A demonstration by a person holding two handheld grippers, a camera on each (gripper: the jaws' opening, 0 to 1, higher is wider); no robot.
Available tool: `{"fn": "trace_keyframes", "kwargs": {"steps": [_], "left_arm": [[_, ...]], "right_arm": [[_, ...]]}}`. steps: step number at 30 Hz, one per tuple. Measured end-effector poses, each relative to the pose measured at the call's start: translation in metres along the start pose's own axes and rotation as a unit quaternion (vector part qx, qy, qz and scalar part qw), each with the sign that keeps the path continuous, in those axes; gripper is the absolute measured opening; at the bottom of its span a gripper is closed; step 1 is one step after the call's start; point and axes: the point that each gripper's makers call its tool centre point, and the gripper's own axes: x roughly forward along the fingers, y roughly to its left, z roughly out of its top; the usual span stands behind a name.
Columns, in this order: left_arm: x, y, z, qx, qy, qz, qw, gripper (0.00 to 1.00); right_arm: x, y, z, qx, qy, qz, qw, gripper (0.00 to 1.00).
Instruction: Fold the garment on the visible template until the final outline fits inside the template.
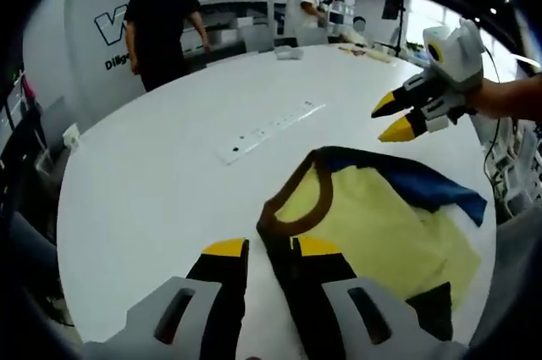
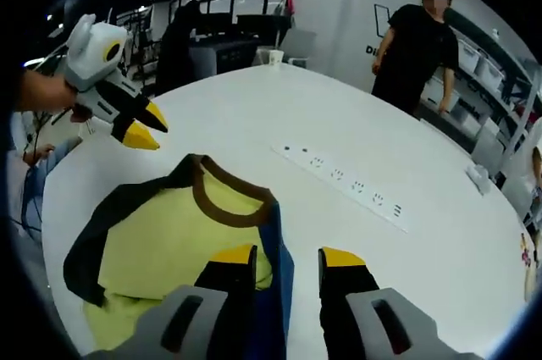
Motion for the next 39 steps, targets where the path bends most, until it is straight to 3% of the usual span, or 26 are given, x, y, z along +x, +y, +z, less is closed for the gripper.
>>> {"fn": "trace_keyframes", "kwargs": {"steps": [2,7,11,16,25,27,39], "left_arm": [[-0.003,-0.003,-0.002,0.027,0.008,-0.003,0.9996,0.23],[-0.018,-0.003,0.003,0.009,-0.003,0.006,0.9999,0.28],[-0.030,-0.011,0.001,0.030,0.001,0.009,0.9995,0.36],[-0.044,-0.018,-0.001,0.034,-0.002,0.012,0.9993,0.41],[-0.068,-0.039,-0.007,0.040,-0.001,0.010,0.9991,0.41],[-0.068,-0.036,-0.008,0.032,-0.003,0.011,0.9994,0.41],[-0.085,-0.063,-0.024,0.018,-0.001,0.002,0.9998,0.39]], "right_arm": [[-0.003,0.003,-0.002,-0.006,0.002,0.003,1.0000,0.26],[-0.012,0.005,0.000,-0.003,-0.003,0.010,0.9999,0.30],[-0.022,0.016,0.002,0.000,-0.012,0.028,0.9995,0.40],[-0.035,0.028,0.000,-0.013,-0.018,0.037,0.9991,0.42],[-0.060,0.052,0.002,-0.033,-0.031,0.055,0.9974,0.43],[-0.066,0.055,0.003,-0.031,-0.035,0.059,0.9972,0.44],[-0.092,0.087,-0.003,-0.045,-0.046,0.087,0.9941,0.43]]}}
